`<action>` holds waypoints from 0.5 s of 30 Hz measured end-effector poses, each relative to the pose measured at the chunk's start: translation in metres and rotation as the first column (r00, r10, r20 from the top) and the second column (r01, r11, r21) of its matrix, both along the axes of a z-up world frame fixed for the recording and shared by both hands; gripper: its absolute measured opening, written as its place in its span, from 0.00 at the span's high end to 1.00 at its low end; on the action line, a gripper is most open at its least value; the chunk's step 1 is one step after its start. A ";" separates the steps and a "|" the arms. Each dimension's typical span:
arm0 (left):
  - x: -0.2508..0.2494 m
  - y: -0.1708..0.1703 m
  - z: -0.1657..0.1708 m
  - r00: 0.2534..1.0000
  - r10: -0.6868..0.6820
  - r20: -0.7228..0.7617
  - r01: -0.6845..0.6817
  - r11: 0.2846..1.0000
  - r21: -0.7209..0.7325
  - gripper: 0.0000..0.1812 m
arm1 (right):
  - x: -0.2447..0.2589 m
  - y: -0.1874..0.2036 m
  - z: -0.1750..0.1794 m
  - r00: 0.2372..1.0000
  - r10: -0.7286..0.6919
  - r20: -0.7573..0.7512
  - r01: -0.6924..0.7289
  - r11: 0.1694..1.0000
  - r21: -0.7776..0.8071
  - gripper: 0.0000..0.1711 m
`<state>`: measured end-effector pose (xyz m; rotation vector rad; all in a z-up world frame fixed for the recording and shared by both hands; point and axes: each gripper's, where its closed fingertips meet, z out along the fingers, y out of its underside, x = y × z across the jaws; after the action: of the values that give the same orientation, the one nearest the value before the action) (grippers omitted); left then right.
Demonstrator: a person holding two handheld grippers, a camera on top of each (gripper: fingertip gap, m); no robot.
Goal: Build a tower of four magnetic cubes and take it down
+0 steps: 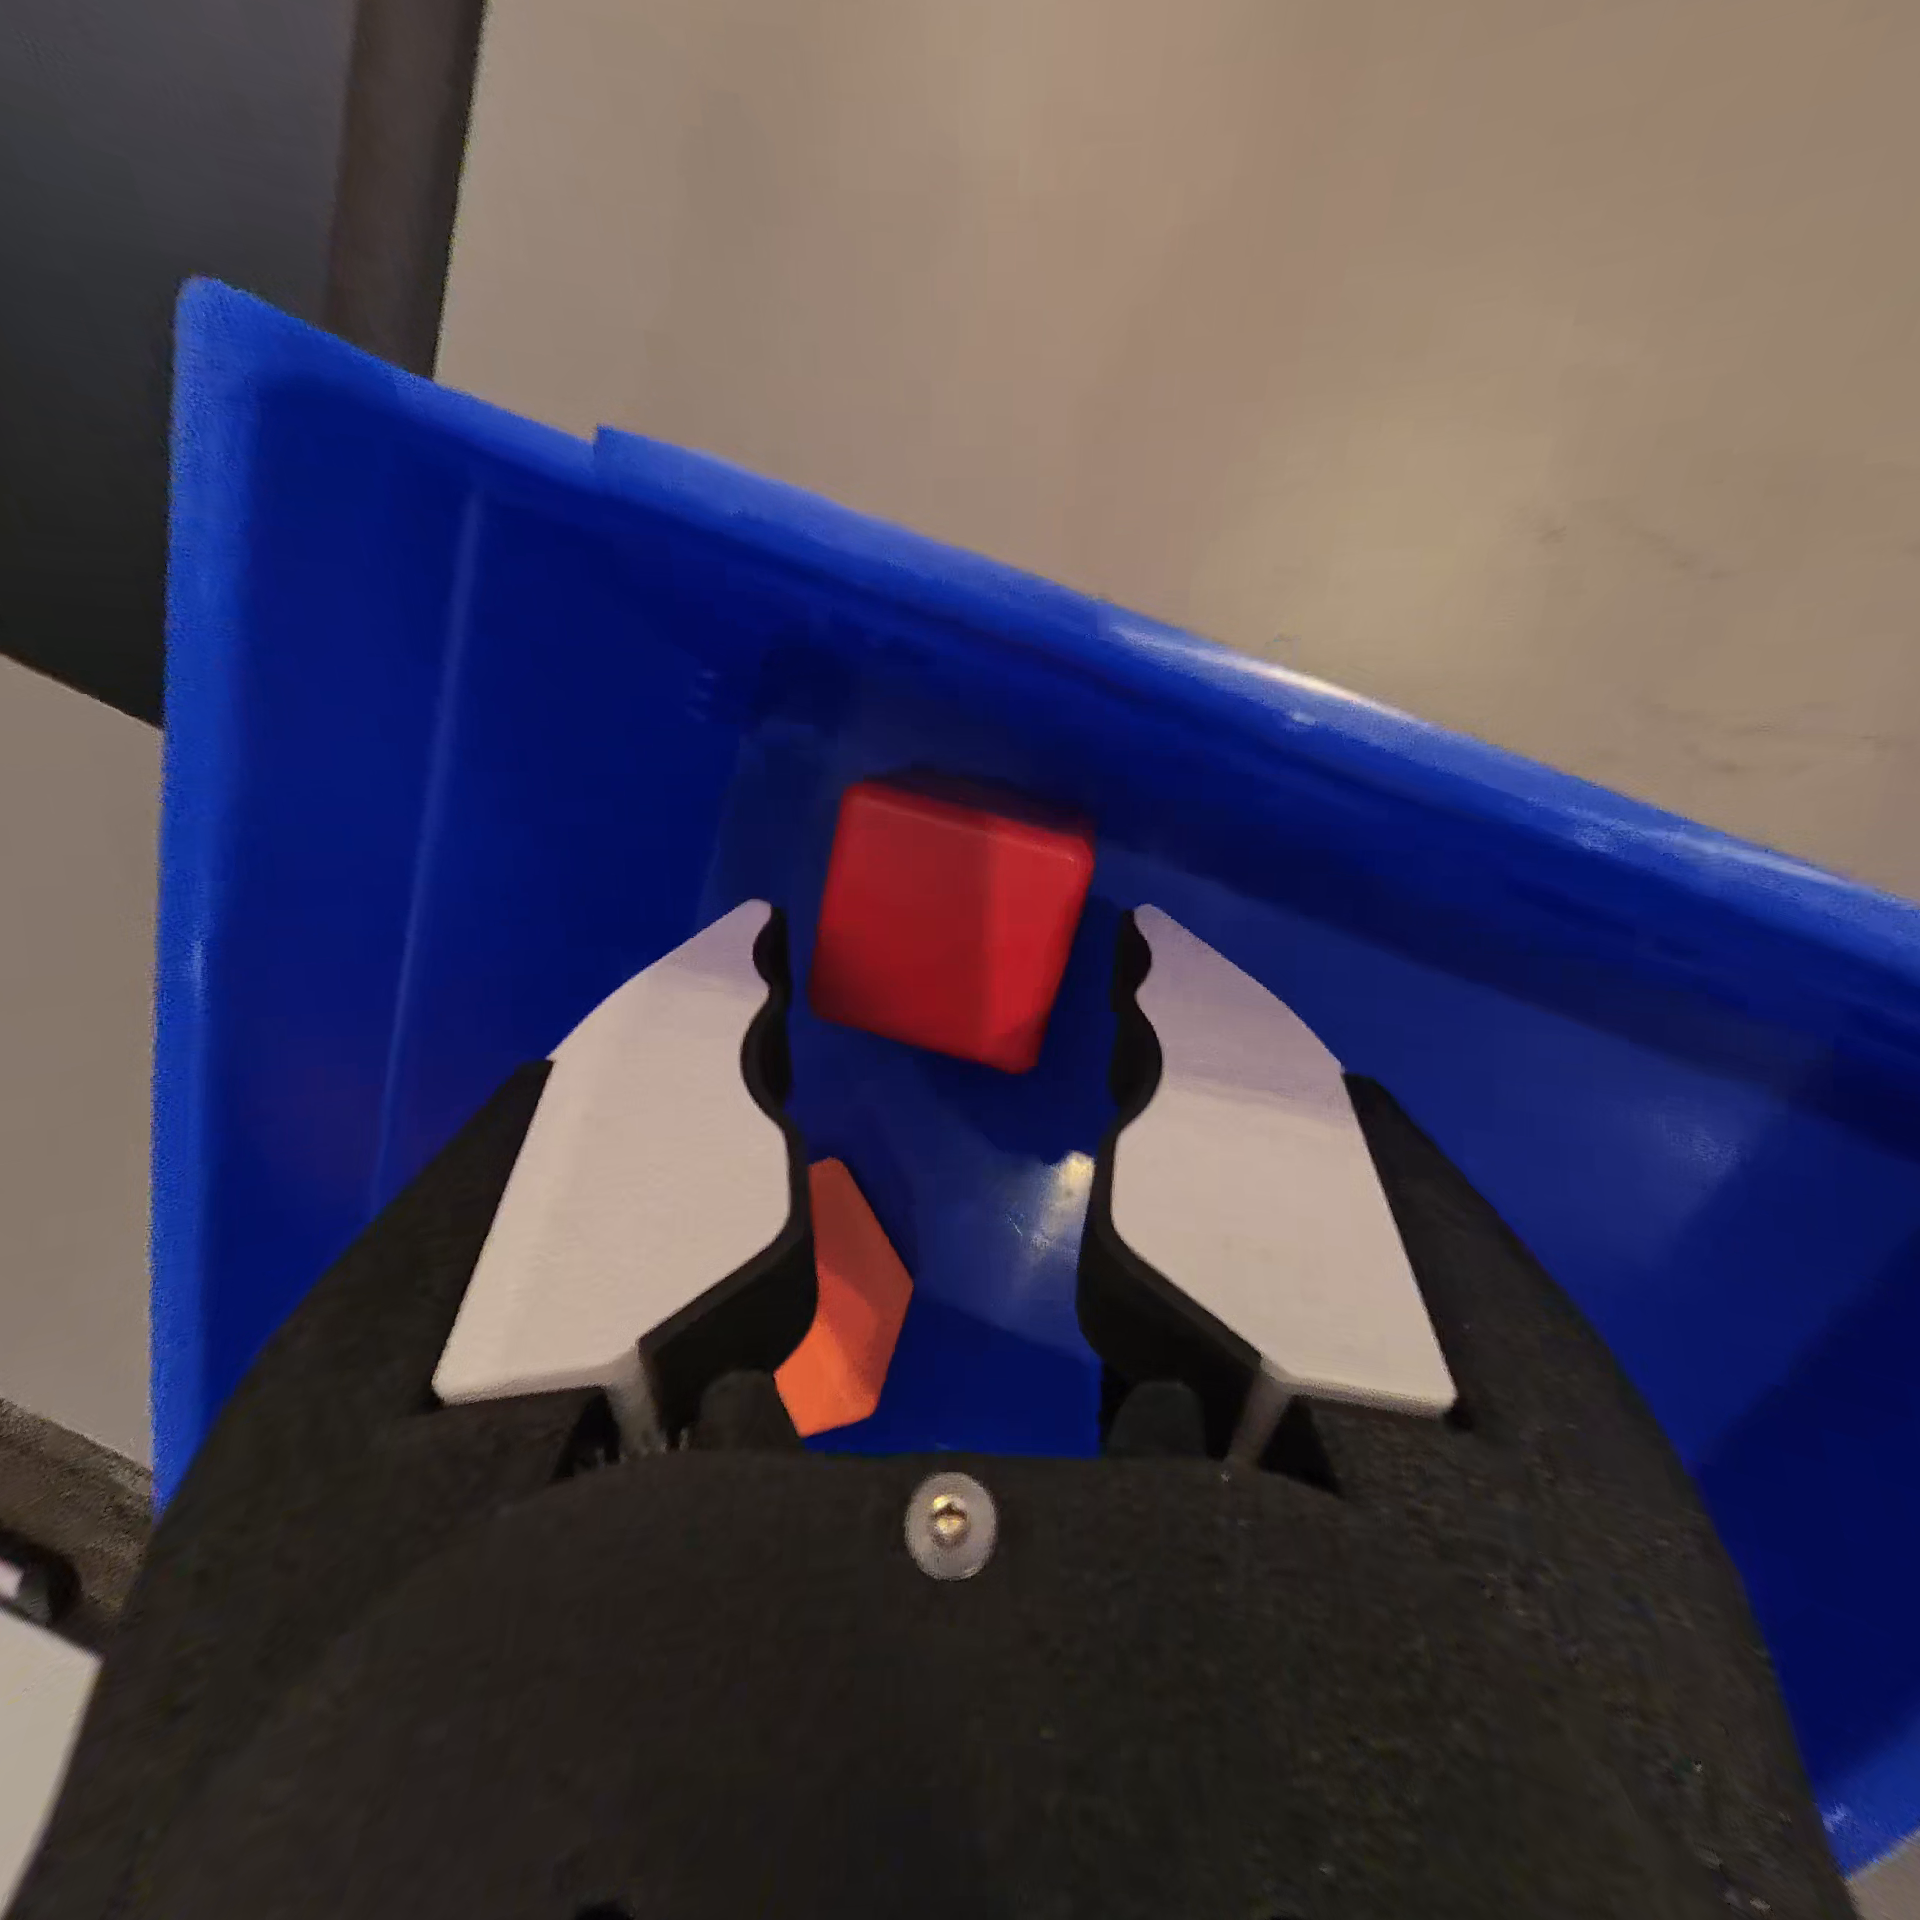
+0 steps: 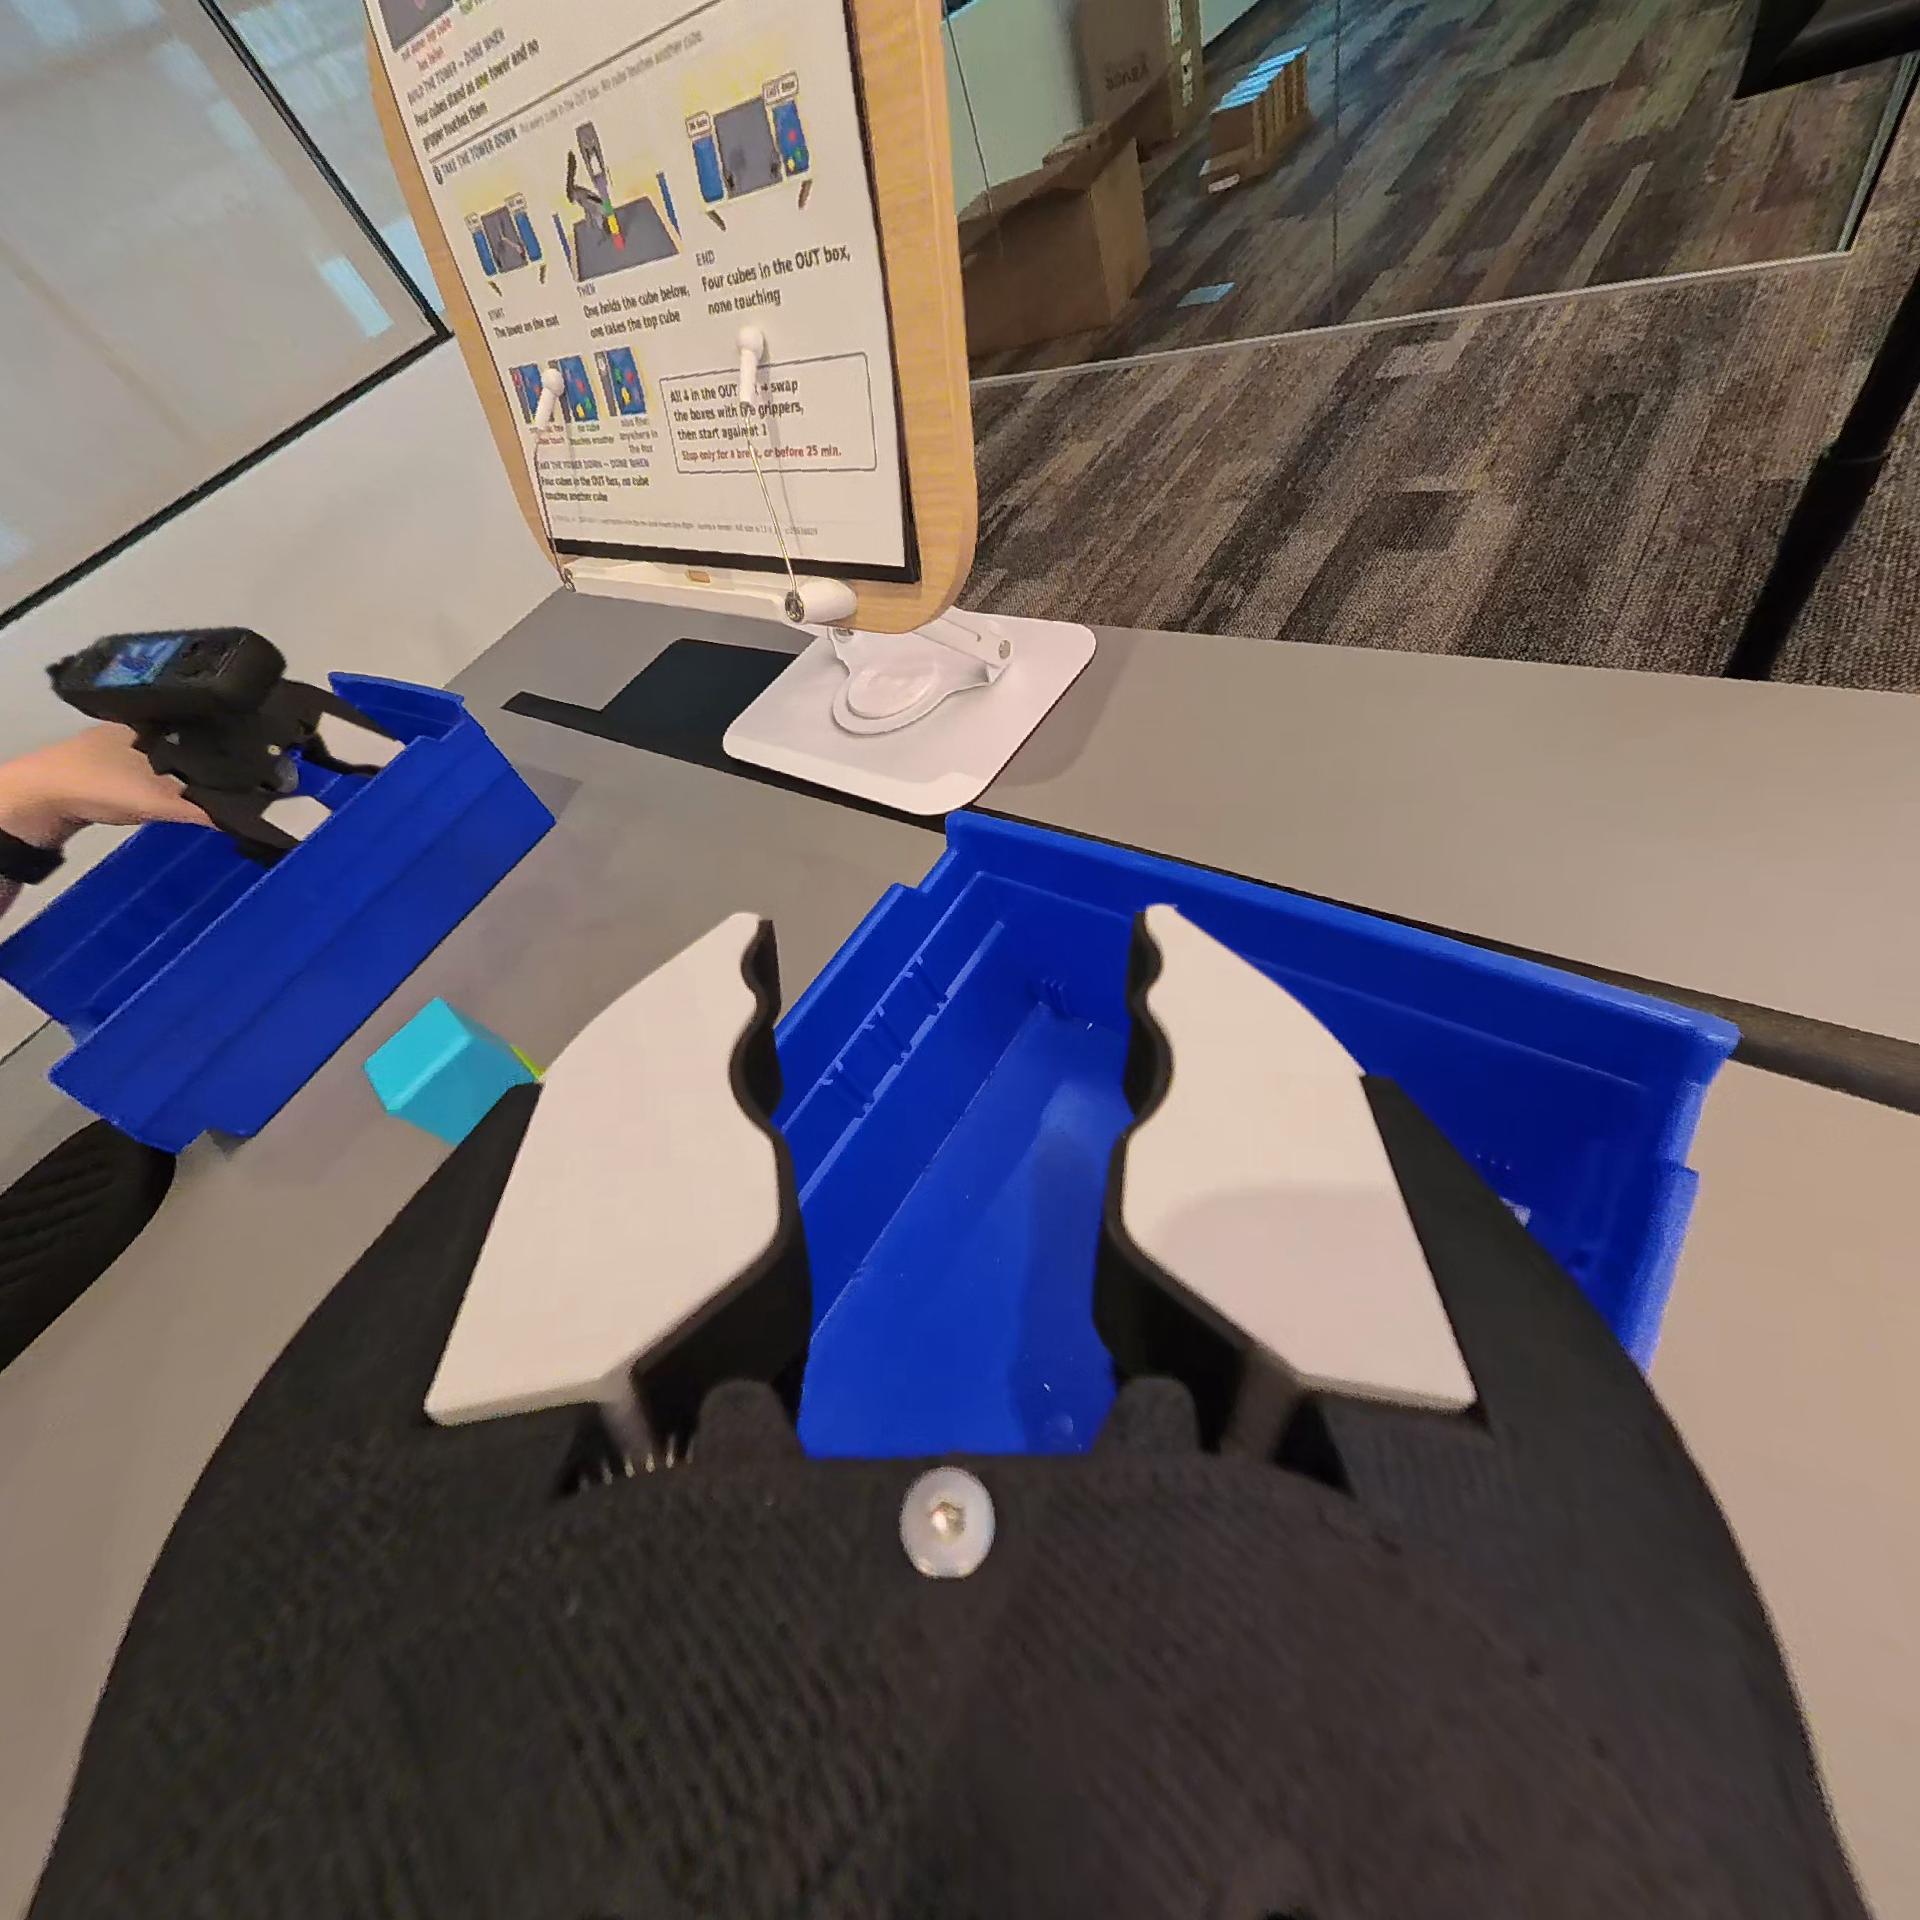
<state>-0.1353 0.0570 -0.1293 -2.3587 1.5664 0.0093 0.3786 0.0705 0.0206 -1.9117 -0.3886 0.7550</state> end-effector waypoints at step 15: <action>-0.009 0.000 0.021 0.996 0.008 -0.085 -0.001 0.996 0.084 0.71 | -0.007 0.001 -0.004 0.999 0.031 0.008 -0.031 0.999 -0.015 0.62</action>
<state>-0.1442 0.0566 -0.1083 -2.3249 1.5669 0.1753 0.3711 0.0717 0.0167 -1.9275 -0.4196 0.7727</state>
